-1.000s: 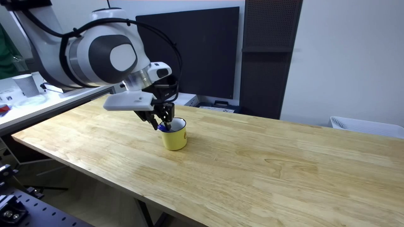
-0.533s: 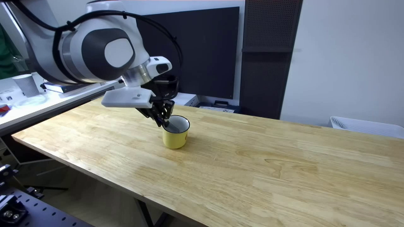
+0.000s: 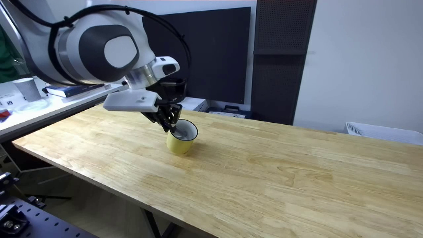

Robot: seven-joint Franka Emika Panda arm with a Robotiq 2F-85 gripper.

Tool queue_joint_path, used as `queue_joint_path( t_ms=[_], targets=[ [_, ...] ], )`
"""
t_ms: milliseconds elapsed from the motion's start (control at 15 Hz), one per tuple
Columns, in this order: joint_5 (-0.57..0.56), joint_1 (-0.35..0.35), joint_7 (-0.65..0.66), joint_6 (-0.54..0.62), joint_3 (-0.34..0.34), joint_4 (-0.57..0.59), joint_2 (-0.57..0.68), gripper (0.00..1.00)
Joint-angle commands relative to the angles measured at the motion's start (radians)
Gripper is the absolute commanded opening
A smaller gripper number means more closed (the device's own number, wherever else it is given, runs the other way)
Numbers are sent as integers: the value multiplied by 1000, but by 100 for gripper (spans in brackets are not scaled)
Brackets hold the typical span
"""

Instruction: Remove the pen from the yellow cup and place it on the table.

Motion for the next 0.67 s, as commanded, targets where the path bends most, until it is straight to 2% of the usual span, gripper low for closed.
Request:
queue_joint_path(
  t_ms=[0, 133, 267, 467, 600],
  targets=[
    [12, -23, -22, -53, 26, 18, -13, 6],
    [6, -37, -29, -90, 54, 42, -3, 6],
    [-4, -21, -36, -132, 48, 65, -4, 6],
    [-63, 72, -22, -193, -40, 106, -6, 6],
    [-105, 94, -14, -233, -57, 129, -13, 6]
  ],
)
